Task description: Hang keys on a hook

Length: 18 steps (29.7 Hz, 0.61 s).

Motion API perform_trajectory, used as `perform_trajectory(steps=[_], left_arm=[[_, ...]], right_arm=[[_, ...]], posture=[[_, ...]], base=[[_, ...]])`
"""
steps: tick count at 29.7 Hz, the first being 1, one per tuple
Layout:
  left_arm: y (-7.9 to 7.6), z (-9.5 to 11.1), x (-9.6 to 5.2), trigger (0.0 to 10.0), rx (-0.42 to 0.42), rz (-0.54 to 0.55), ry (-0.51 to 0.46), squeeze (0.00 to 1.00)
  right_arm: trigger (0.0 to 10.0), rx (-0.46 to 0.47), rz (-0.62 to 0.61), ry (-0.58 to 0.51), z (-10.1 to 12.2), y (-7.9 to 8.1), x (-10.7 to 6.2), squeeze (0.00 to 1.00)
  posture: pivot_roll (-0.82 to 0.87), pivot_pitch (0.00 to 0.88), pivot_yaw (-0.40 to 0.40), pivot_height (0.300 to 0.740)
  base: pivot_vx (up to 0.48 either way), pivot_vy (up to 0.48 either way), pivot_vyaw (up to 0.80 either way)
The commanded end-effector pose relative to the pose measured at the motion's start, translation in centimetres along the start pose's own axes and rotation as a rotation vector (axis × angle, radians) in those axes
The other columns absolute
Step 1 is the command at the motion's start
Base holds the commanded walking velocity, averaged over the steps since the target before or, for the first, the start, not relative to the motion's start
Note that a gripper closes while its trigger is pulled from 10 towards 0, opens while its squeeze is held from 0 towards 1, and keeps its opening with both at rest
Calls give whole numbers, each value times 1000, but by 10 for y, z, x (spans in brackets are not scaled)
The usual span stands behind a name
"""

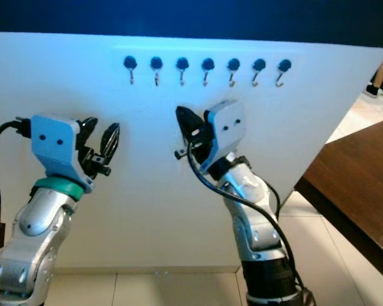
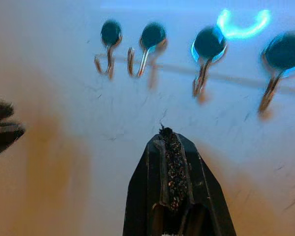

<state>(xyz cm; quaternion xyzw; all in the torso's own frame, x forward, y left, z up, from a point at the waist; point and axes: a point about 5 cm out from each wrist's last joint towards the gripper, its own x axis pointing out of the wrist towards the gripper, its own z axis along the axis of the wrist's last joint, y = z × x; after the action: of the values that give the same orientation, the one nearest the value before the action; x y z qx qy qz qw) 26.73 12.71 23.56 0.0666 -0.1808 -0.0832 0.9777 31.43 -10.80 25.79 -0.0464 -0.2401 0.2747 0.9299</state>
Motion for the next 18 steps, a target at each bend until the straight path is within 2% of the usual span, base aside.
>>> perform_trajectory(steps=[1, 3, 5, 8, 18], left_arm=[[-3, 1, -2, 10000, 1, -27, 5, 0], [-7, 4, -3, 10000, 5, -49, -3, 0], [-7, 4, -3, 10000, 5, -49, -3, 0], [-13, 8, -2, 10000, -4, -67, -18, 0], [-13, 10, -2, 10000, -7, -67, -23, 0]], right_arm=[[10000, -25, 13, -56, 13, 1, 4, 0], [10000, -27, 83, -98, 24, 6, 15, 0], [10000, -27, 83, -98, 24, 6, 15, 0], [10000, -33, 201, -132, 33, 16, 29, 0], [10000, -48, 203, -161, 40, 12, 41, 0]], posture=[[-42, 0, 50, 740], [-43, 0, 51, 740], [-43, 0, 51, 740], [-36, 5, 42, 740], [-32, 6, 41, 740]], base=[[0, 0, 0], [0, 0, 0], [0, 0, 0], [0, 0, 0], [0, 0, 0]])
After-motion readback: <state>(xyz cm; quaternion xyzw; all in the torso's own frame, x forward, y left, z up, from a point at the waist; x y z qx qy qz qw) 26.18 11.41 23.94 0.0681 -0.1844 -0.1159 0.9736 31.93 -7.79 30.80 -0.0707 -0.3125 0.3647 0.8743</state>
